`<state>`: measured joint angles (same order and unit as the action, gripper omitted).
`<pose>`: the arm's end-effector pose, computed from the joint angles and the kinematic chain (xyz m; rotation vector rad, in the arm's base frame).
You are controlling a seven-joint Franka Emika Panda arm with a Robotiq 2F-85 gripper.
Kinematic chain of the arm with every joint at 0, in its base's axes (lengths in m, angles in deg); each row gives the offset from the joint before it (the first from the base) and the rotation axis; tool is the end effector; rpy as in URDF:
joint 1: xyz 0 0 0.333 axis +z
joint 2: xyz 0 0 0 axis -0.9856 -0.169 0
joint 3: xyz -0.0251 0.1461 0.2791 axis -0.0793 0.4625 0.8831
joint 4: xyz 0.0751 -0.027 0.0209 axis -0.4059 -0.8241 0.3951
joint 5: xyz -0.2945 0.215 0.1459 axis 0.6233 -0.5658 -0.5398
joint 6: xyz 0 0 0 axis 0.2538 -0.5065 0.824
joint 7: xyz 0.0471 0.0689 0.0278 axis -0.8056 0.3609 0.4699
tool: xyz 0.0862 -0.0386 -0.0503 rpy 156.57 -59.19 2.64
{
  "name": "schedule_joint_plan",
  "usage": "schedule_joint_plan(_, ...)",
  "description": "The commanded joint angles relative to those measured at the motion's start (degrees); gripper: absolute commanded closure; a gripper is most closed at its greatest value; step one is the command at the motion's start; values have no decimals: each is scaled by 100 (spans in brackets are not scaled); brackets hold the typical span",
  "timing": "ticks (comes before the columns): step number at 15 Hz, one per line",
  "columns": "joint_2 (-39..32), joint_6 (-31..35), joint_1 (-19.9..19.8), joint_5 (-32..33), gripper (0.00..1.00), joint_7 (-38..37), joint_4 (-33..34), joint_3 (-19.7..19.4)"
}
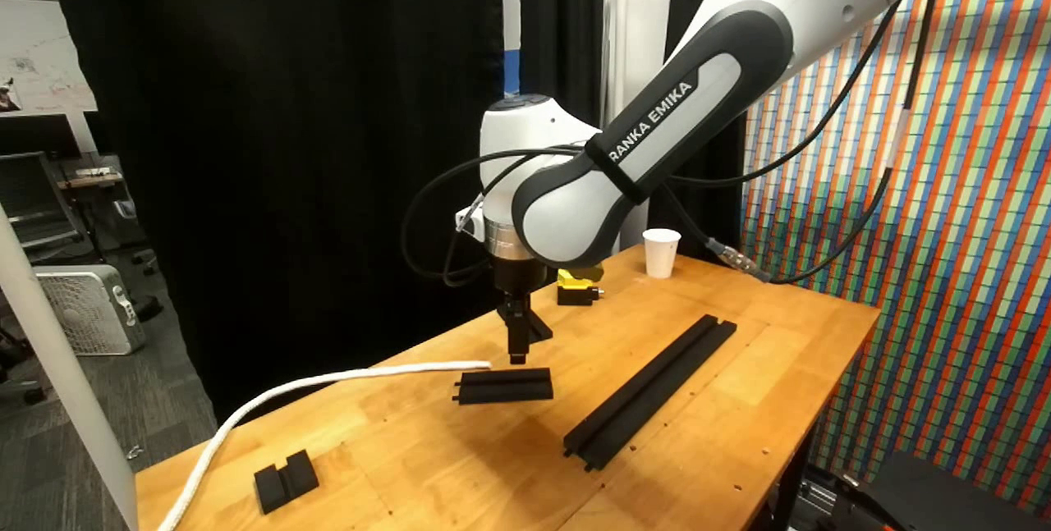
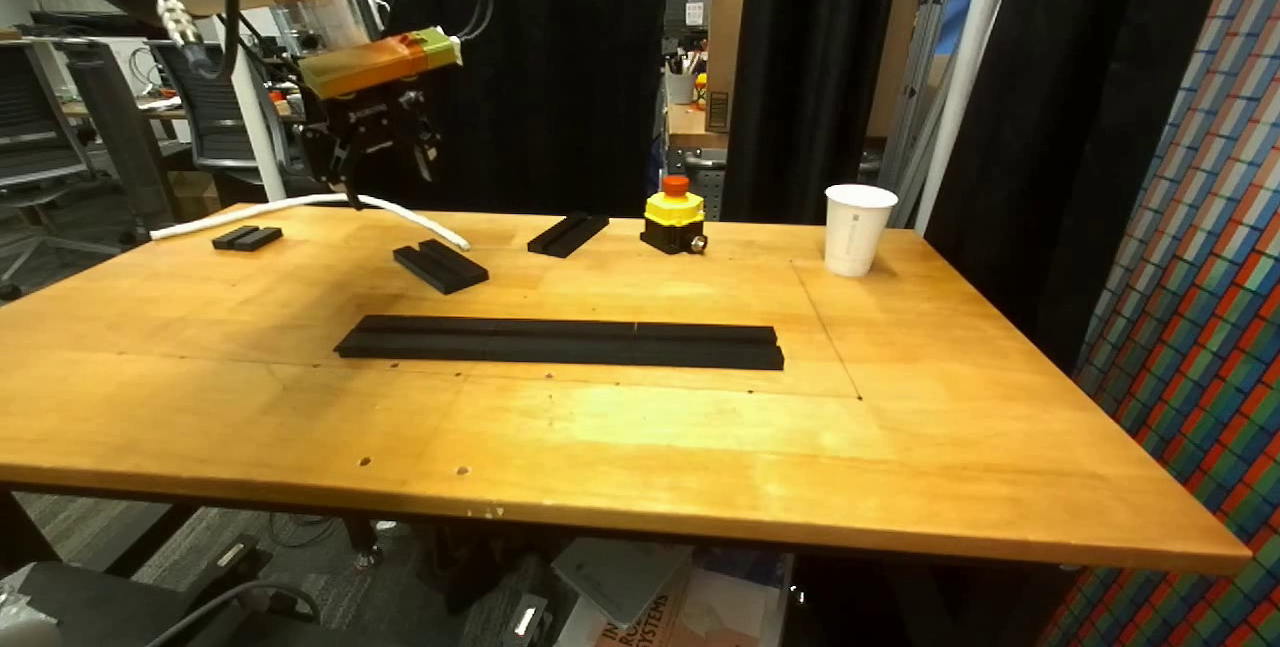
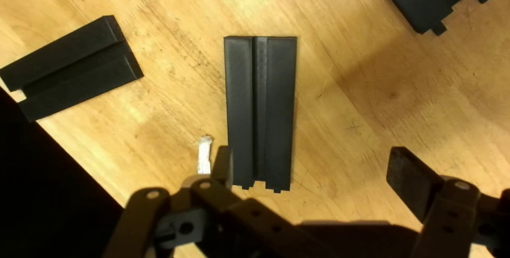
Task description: Pick up one black object from the table and connect it to the straight black object line.
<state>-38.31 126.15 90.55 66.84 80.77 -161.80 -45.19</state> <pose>0.5302 0.2185 0.3302 2.5799 1.4791 0.2206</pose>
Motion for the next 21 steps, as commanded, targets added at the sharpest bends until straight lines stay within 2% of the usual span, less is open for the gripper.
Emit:
schedule_joint_plan(1, 27, 307, -103, -60, 0, 316, -123, -14)
schedule_joint_plan(14, -720, 699, -300, -257, 0, 706, -12, 87)
schedule_joint_plan(21, -1028, 597, -519, -386, 0, 971, 202, 80)
